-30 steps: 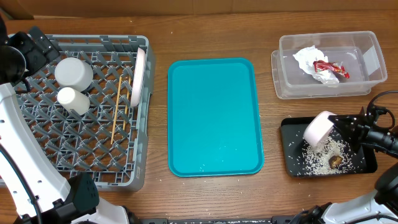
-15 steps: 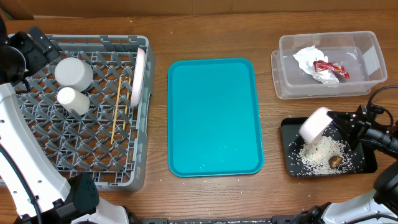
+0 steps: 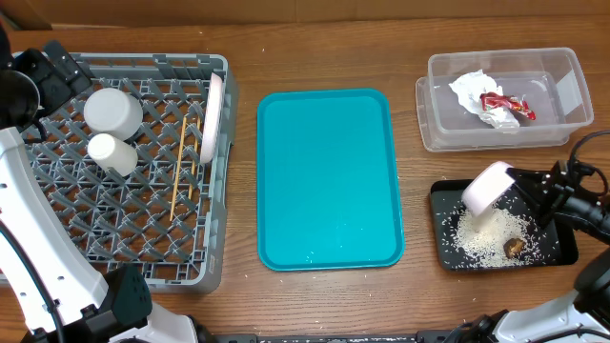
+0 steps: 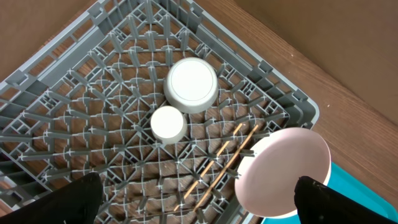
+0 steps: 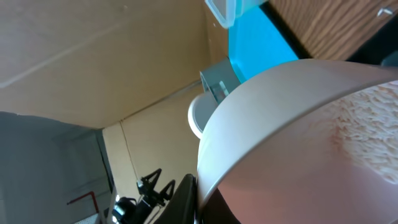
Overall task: Sort waste into correct bins and load items into the dishwasher
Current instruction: 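Tilt the bowl with the right gripper to dump rice onto the black tray, then hold the tipped bowl over the black tray with the right gripper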
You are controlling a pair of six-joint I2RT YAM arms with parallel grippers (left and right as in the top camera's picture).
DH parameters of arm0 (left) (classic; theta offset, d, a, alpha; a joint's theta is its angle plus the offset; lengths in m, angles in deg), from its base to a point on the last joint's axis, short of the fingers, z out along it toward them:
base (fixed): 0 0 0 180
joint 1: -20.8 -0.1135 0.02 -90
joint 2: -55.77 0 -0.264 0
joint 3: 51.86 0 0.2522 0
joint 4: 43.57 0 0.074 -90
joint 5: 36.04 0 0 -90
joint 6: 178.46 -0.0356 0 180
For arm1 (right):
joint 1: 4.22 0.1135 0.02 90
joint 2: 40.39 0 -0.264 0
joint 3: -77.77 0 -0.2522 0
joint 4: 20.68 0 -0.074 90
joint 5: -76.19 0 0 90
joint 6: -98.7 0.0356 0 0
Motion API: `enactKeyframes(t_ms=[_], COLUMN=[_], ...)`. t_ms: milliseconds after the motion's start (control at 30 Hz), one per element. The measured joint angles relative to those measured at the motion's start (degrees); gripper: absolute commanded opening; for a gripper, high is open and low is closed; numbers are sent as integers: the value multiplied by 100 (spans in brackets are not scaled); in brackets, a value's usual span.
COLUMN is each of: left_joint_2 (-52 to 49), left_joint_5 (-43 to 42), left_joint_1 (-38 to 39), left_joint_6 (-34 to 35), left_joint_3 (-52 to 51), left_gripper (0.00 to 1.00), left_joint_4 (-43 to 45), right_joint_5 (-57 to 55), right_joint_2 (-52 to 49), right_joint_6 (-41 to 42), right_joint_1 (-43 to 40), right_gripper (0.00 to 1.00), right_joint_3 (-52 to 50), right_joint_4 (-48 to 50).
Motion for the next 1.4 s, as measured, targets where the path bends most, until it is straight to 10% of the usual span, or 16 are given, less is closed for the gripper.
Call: enactKeyframes(t_ms=[1400], left_joint_2=[0], left_joint_5=[-2], left_joint_1=[0], left_joint_6=[0], left_joint_3=[0], left_gripper=[100], left_joint_4=[0], right_joint_5=[866], right_joint_2=[0], right_joint_6=[592], right_joint_1=[-17], right_gripper=[3], right_joint_3=[0], right_joint_4=[-94])
